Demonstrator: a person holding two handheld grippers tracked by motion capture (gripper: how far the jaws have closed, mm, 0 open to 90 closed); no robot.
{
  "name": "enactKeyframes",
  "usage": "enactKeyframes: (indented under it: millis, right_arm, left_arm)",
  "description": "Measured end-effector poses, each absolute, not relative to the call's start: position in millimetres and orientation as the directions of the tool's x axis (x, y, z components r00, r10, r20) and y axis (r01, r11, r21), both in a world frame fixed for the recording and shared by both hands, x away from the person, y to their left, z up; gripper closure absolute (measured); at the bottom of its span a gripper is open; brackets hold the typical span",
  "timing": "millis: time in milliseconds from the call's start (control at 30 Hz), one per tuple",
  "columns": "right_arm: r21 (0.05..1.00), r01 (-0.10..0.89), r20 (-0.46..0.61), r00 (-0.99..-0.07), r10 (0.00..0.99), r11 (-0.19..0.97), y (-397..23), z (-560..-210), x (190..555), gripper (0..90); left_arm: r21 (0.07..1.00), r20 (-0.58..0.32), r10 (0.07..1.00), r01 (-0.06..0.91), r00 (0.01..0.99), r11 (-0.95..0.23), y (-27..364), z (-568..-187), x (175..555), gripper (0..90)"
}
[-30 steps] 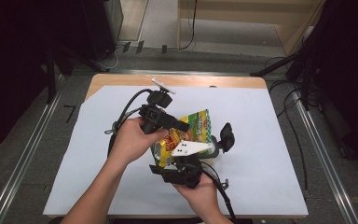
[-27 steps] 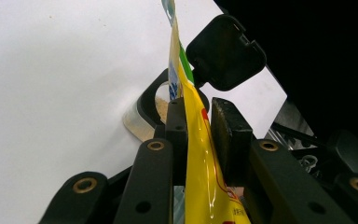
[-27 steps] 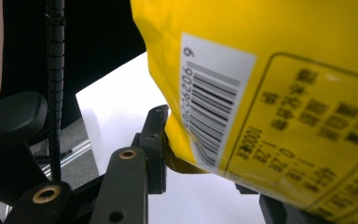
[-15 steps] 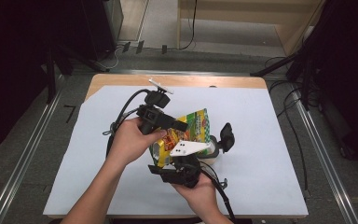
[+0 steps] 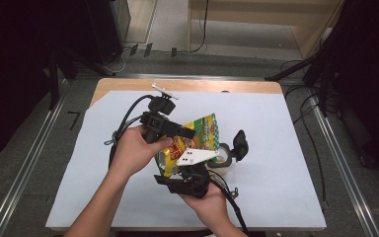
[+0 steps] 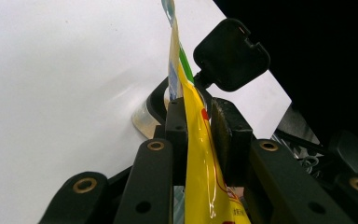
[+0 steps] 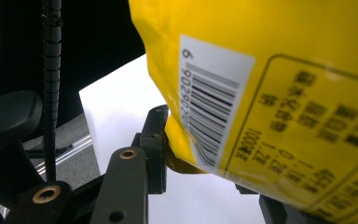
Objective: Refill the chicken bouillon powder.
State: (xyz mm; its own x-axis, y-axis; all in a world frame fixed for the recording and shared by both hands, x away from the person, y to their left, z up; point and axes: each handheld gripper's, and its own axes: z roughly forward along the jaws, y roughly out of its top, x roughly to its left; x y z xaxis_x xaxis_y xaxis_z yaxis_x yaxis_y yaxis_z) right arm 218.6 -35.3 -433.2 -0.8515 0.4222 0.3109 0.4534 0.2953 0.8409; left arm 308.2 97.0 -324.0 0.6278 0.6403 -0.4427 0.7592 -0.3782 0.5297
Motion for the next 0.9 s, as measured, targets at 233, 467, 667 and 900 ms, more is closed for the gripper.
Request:
enactKeyframes:
  millis: [233, 467, 667, 900]
  right_arm:
    - [0.841, 0.453, 0.311, -0.852, 0.421, 0.296, -35.4, -433.3, 218.7, 64.4]
    - [0.841, 0.453, 0.311, -0.852, 0.421, 0.297, -35.6, -433.7, 219.0, 64.5]
    - [0.840, 0.453, 0.308, -0.852, 0.424, 0.300, -36.7, -434.5, 219.4, 64.4]
    - [0.836, 0.458, 0.311, -0.849, 0.428, 0.301, -37.8, -436.8, 221.1, 64.5]
  left_arm:
    - [0.531, -0.442, 0.640, 0.758, 0.629, -0.378, 96.8, -324.0, 308.0, 77.6]
    - [0.532, -0.437, 0.641, 0.756, 0.631, -0.381, 96.4, -324.3, 307.9, 77.5]
    - [0.531, -0.439, 0.639, 0.756, 0.632, -0.383, 94.9, -325.8, 309.2, 77.5]
    - [0.530, -0.436, 0.639, 0.755, 0.633, -0.386, 92.0, -328.2, 310.2, 77.4]
